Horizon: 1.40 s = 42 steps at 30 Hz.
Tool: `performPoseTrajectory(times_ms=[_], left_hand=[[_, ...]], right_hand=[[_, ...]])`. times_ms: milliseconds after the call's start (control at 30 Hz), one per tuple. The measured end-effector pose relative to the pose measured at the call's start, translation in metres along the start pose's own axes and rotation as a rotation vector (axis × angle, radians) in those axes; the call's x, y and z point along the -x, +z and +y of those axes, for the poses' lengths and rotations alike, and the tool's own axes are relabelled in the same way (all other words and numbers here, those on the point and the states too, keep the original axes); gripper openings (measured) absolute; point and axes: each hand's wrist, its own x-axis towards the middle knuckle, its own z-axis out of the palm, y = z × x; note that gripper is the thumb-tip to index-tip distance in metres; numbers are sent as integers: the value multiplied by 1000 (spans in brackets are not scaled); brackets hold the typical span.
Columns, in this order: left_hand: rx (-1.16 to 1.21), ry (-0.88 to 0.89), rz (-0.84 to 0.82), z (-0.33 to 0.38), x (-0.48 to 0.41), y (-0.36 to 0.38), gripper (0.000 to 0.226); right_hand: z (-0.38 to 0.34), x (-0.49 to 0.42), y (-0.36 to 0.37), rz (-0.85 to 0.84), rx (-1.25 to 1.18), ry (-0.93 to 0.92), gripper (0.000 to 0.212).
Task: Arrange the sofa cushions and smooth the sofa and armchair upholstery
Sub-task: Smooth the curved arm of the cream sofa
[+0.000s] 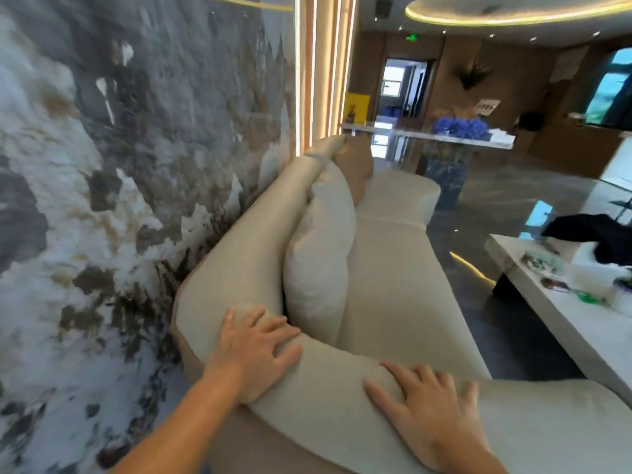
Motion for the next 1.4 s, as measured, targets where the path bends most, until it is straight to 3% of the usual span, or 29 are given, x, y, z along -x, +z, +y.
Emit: performPoseTrajectory(times_ms=[167,567,1000,1400], left_hand=[[45,28,-2,-4,-2,2,66],[101,64,10,-12,6,-4,53],[40,11,36,-31,7,-2,62],[22,3,62,-37,-11,1,56]], right_hand=[[-7,1,-4,-5,-3,71,95],[-18,21,-1,45,-40,105,93],[-42,16,4,67,-59,58,80],[-43,1,2,60,-22,44,85]])
